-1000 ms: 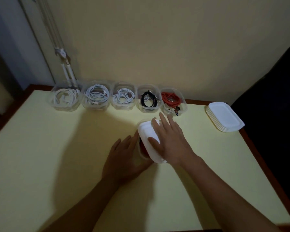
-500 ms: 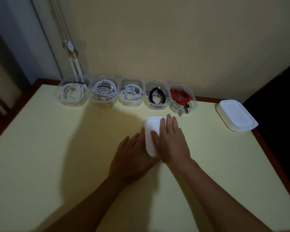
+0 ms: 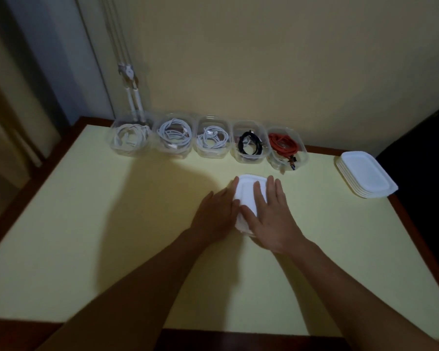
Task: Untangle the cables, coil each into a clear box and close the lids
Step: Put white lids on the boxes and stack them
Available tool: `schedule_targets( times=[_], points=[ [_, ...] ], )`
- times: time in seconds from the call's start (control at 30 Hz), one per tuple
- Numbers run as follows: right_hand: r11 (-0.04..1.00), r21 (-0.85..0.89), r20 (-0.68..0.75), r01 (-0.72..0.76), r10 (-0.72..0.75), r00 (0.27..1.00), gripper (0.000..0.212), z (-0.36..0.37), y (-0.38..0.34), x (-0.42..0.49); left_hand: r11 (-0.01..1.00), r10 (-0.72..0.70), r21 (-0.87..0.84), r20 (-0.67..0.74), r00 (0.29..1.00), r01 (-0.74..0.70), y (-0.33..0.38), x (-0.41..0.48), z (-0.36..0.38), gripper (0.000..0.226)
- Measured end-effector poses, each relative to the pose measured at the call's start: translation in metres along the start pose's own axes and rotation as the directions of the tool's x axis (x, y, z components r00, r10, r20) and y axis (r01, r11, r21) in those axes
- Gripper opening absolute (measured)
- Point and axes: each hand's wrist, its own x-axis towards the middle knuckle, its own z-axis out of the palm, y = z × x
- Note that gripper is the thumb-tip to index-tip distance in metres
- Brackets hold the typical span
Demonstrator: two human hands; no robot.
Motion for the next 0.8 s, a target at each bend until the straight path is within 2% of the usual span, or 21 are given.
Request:
schedule_targets(
  times=[0.13,0.3,0.57,0.67,0.8],
  points=[
    [1.0,-0.011,-0.061,-0.009,0.009,0.998,0.093,0.005,-0.018,-0.011,1.0,0.024,0.01,-0.022,0.999,-0.024,0.001,-0.017,-0.006,0.069],
    [1.0,-0.016,-0.058,0.02,-0.021,0.998,0.085,0.021,-0.056,-0.019,0.999,-0.042,-0.008,-0.049,0.998,0.041,-0.017,-0.054,-0.026,0.06],
    [0.989,0.072,-0.017,0.126,-0.126,0.992,0.091,0.053,-0.18,-0.002,0.977,-0.214,-0.024,-0.128,0.968,0.213,-0.096,-0.125,-0.102,0.065],
    [0.978,0.125,0.005,0.166,-0.168,0.986,0.099,0.065,-0.227,0.004,0.973,-0.229,-0.013,-0.145,0.963,0.229,-0.125,-0.15,-0.131,0.065],
    [0.961,0.175,0.021,0.216,-0.223,0.975,0.092,0.078,-0.273,0.006,0.969,-0.241,0.012,-0.157,0.958,0.246,-0.151,-0.177,-0.164,0.061]
  ],
)
